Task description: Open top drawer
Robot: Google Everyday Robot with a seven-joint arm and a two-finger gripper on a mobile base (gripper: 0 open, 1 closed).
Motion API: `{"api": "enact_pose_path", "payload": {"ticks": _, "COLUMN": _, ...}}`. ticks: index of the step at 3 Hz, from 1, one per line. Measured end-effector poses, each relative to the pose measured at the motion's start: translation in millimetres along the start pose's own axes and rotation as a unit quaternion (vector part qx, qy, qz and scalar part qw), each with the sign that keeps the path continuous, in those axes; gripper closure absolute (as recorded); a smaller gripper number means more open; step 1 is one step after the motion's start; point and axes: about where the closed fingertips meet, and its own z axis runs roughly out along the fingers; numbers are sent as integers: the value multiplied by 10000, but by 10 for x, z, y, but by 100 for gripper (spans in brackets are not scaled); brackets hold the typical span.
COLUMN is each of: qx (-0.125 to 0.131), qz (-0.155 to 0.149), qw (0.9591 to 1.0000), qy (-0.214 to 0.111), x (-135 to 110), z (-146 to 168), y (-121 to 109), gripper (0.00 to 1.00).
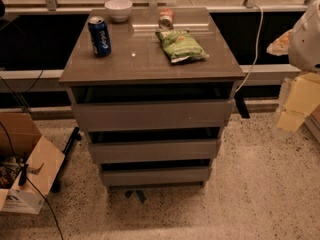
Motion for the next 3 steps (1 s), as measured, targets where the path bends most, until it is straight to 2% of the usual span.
{"api": "enact_pose_path", "payload": {"ticks": 1, "qx": 0, "qz": 0, "qw": 10000, "qy": 0, "x": 0, "z": 0, "y": 0, "gripper": 0}}
{"api": "enact_pose_path", "payload": {"ticks": 2, "qx": 7, "qz": 2, "qw": 9998, "qy": -211, "x": -6, "z": 117, "y": -83, "gripper": 0}}
{"api": "enact_pose_path", "payload": {"ticks": 3, "qx": 61, "qz": 9, "qw": 9986, "qy": -520, "x": -4, "z": 363, "y": -218, "gripper": 0}}
